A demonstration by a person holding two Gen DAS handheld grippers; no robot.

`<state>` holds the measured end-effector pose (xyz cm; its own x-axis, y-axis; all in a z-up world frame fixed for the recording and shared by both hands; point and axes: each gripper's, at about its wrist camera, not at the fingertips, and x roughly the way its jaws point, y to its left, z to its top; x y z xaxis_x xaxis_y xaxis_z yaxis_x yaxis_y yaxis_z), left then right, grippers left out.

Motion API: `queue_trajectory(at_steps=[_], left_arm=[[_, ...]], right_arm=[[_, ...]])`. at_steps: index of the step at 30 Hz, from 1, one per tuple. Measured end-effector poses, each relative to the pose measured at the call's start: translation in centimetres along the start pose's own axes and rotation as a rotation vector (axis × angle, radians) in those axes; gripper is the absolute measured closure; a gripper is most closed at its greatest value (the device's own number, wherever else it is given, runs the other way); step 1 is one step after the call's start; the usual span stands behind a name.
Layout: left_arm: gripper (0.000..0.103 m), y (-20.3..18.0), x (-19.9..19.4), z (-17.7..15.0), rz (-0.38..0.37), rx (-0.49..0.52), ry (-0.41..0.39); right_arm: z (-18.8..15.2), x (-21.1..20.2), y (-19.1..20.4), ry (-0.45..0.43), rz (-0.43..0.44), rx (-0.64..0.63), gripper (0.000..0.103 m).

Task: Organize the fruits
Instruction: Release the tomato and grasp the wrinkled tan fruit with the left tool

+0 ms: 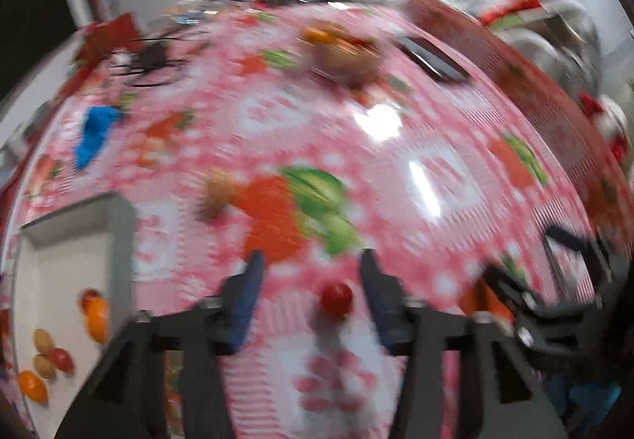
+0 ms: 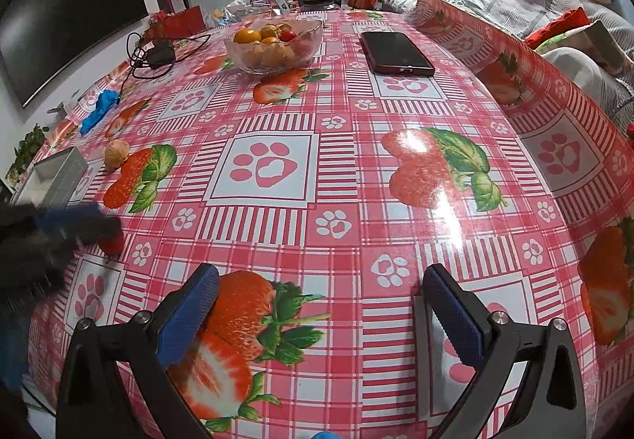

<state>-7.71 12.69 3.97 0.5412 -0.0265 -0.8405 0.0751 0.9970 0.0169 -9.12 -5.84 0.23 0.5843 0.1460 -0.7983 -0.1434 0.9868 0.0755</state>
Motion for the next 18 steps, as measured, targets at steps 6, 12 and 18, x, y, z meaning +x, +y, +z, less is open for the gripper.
queue_trajectory(at_steps=[6,12,18], left_arm=[[0.043,3.9,2.6,2.1,0.045,-0.099,0.034],[0.043,5.1,5.6,3.0,0.064,-0.158,0.059],[0.069,5.2,6.6,3.8,0.073,-0.151,0.048]], right_arm=[[0.0,0.0,-0.1,-0.002,0.003,0.003,0.0],[-0.1,-0.1,0.0,-0.003,0.006,0.005,0.0],[-0.1,0.0,-0.1,-0.001,0.002,0.002,0.0]])
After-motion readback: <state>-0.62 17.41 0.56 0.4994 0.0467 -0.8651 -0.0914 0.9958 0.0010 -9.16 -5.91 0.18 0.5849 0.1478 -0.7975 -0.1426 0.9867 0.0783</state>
